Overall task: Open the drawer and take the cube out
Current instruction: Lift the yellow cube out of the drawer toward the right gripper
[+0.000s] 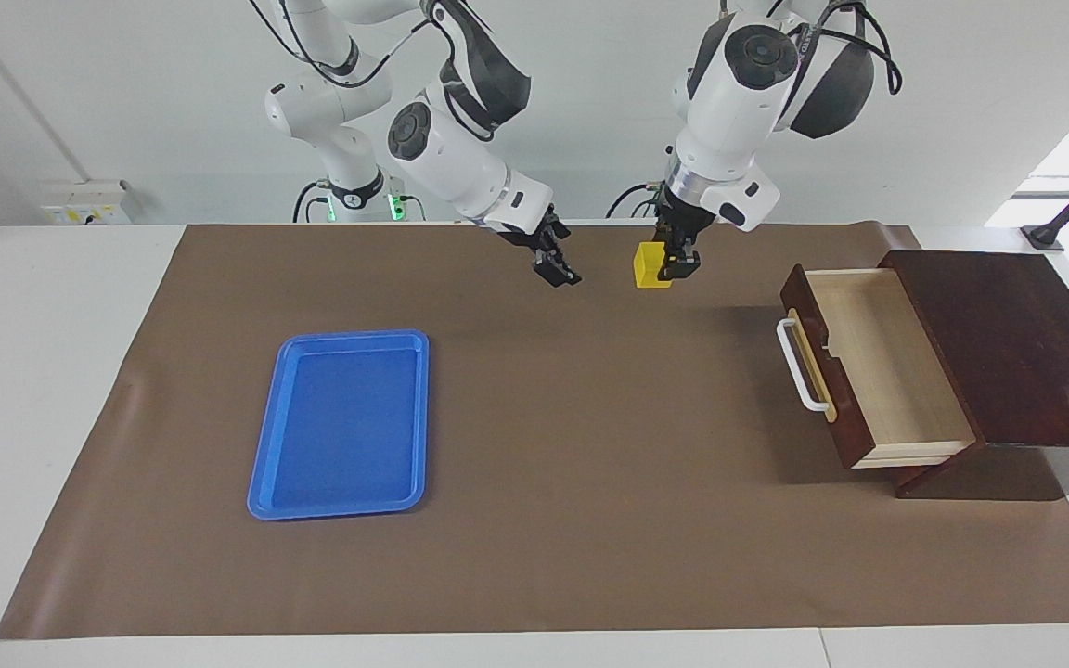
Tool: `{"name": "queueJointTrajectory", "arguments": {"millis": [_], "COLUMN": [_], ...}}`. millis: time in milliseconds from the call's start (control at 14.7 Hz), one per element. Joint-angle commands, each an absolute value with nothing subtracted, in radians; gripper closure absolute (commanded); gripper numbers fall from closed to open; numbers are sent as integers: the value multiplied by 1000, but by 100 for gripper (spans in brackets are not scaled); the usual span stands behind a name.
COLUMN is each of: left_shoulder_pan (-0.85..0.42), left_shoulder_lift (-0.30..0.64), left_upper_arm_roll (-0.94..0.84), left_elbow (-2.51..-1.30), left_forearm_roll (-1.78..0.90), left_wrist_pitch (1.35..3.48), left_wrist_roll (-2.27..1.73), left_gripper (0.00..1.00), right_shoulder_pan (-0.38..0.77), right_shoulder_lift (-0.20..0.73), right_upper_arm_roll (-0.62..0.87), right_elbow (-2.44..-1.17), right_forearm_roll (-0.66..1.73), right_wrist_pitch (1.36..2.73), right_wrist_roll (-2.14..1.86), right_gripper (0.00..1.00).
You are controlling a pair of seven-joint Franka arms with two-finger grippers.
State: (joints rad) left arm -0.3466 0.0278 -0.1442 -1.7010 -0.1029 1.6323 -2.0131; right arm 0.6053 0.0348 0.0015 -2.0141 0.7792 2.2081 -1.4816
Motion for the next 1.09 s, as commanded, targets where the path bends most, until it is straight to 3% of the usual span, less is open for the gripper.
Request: {"name": "queueJointTrajectory", "arguments": {"millis": [0, 475, 1019], "left_shoulder_pan": [-364, -365, -365], "left_shoulder_lift": [-29, -52, -54], "left_upper_arm_roll": [-129, -129, -129], "left_elbow": [-1795, -1845, -1847], "left_forearm_roll": [-94, -94, -94], "left_wrist_pitch": [1713, 1746, 1746], "left_wrist_roll": [-2031, -2031, -2031], "left_gripper": [100, 100, 100], "right_shoulder_pan": [636, 681, 704], "right_shoulder_lift": [48, 74, 90], "right_upper_arm_roll": [2, 17, 20], "right_elbow": [-2003, -2003, -1976], "right_forearm_roll": [828, 928, 939], "right_wrist_pitch": [2273, 2413, 2444], "right_wrist_roll": [-1471, -1462, -1440], "right_gripper": [0, 0, 0]}}
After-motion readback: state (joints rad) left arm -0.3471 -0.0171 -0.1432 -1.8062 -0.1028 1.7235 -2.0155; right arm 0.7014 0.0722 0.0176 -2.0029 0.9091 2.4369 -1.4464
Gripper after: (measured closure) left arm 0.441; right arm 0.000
